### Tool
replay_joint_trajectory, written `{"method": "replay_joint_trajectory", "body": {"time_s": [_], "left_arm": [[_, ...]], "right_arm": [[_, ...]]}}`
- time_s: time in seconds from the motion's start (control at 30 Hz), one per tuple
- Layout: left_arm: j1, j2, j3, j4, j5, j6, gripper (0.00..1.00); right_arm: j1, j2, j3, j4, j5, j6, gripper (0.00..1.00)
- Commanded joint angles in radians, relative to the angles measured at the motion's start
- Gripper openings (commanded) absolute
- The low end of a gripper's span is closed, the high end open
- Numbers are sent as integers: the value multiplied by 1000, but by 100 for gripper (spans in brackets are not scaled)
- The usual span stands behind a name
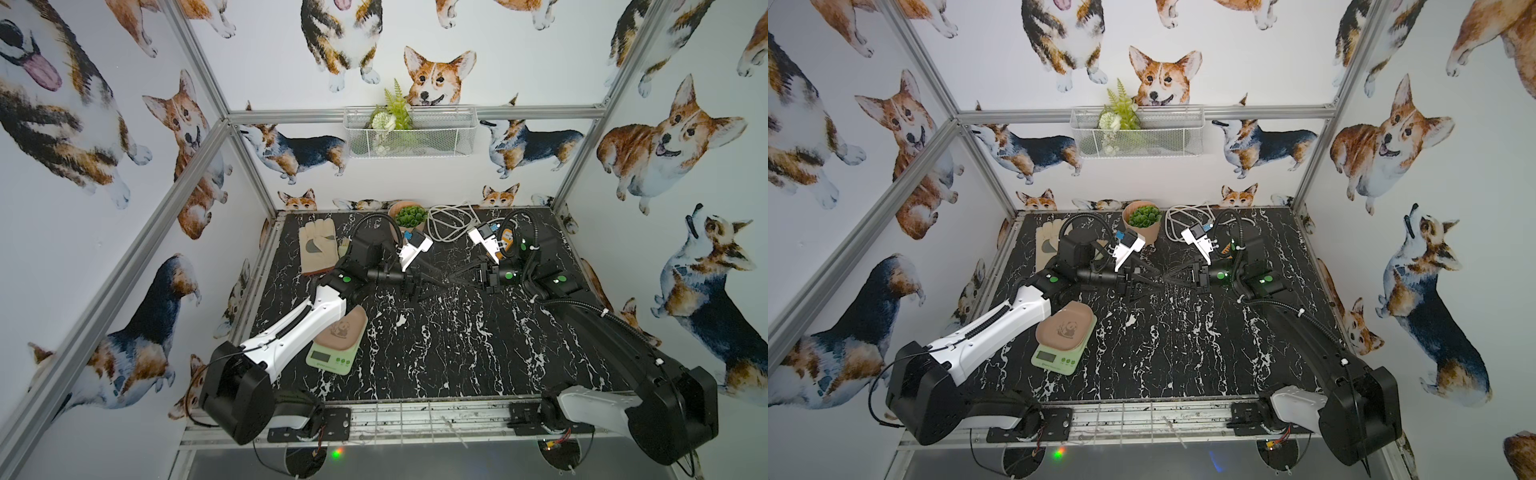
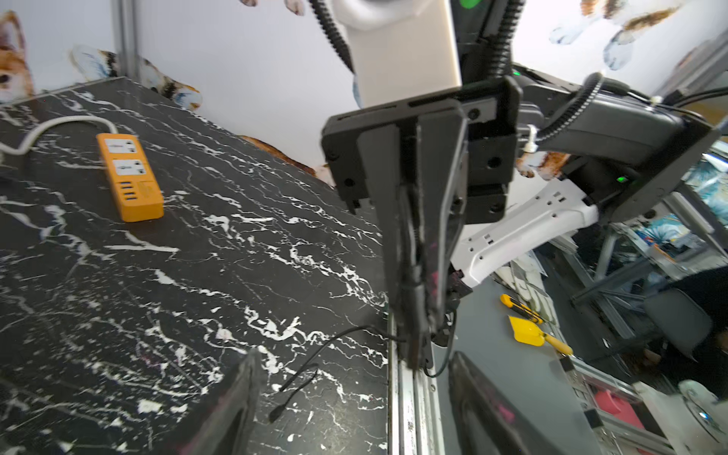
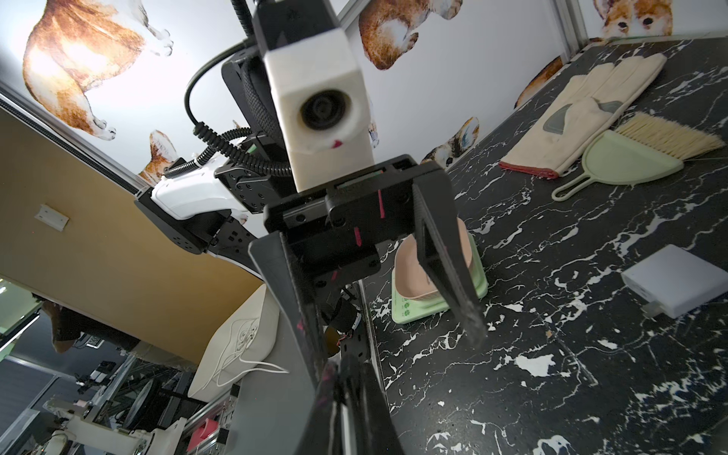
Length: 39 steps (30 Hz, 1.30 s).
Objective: Charge the electronic scale
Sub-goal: Pick up the charging cable from the center of the board, then pick up the plug from the center of the board.
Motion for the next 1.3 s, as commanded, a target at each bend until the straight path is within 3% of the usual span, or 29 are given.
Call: {"method": "replay_joint_trajectory", "body": {"time_s": [0.0,0.2,0.3,0.4,0.63,0.9,1.07,1.27], "left_arm": [[12,-19,-18,-31,-226,-1,80],[15,40,2,-168,-820,-102,78],[17,91,27,-217,-1001,-180,78],[17,166,72,-275,-1110,-246,77],[-1,401,198,-381,-1145,-337,75],[-22,568,299,-425,-1143,-351,76],[-23,660,373,-499,-1197,-356,81],[-19,703,384,-482,-1163,-346,91]], "right_arm": [[-36,-23,-7,-50,96,-36,0],[-123,-100,-57,-85,312,42,0],[-124,-133,-82,-109,419,73,0],[-124,-168,-122,-112,500,115,0],[-124,-209,-187,-72,587,192,0],[-125,-172,-171,-82,578,205,0],[-125,-163,-165,-88,544,190,0],[-126,-157,-158,-103,517,175,0]]}}
